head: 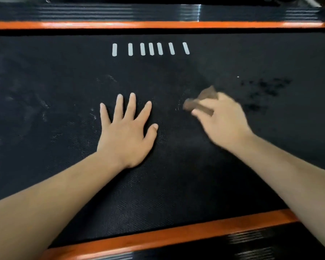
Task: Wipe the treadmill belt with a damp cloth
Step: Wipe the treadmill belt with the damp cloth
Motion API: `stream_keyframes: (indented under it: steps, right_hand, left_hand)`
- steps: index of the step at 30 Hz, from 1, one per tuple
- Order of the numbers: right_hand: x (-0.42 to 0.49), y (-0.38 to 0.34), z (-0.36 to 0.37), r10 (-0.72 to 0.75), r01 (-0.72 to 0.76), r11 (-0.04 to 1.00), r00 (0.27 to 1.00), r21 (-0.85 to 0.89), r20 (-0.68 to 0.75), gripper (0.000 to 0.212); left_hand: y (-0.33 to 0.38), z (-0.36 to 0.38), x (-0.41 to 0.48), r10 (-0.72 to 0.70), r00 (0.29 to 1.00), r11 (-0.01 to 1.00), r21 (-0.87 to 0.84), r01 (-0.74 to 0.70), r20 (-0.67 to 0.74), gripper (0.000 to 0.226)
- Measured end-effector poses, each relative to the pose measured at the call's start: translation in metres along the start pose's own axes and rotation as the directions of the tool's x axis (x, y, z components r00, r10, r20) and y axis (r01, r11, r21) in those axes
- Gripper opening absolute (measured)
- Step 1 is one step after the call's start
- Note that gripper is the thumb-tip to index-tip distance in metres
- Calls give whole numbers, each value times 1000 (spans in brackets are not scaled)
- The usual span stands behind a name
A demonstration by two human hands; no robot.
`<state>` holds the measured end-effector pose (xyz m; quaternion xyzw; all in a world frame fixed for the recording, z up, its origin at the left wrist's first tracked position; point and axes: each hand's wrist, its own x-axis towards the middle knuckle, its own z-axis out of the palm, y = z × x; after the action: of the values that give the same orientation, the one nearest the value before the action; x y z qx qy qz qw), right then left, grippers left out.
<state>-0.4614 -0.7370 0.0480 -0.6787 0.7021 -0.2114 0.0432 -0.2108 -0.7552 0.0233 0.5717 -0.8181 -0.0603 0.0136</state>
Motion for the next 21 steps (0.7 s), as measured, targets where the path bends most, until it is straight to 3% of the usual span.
stream_keyframes:
  steps: [2,4,6,9,11,15,18,21]
  right_hand:
    - [-43,-20,-4,-195,180,973,976,144,99,30]
    - [-57,-17,-11,-303,279,950,929,136,211,34]
    - [-34,6,-14,-221,215,975,964,55,149,35]
    - [-11,29,-15,37,-38,998,999,59,24,29]
    - [-32,13,-12,4,-11,994,998,110,64,29]
    - [-84,-16,-22,-328,281,939,906,199,267,35]
    - [-70,4,-28,-274,255,961,932,105,240,33]
    - [-63,10,-29,-74,64,994,990,85,118,28]
  left_hand:
    - [2,0,0,1,1000,1000,18,-1,6,74]
    - [3,-1,-2,-2,1000,1000,23,2,7,74]
    - [5,-3,-3,-13,1000,1000,14,13,12,74]
    - [7,-5,-3,-14,1000,1000,12,14,27,71]
    - [7,-5,-2,-21,999,1000,20,20,29,69]
    - [6,-5,-3,-19,1000,1000,23,19,23,68]
    - [5,-5,-2,1,1000,1000,14,-1,18,68]
    - [4,-3,-2,25,1000,1000,17,-25,10,68]
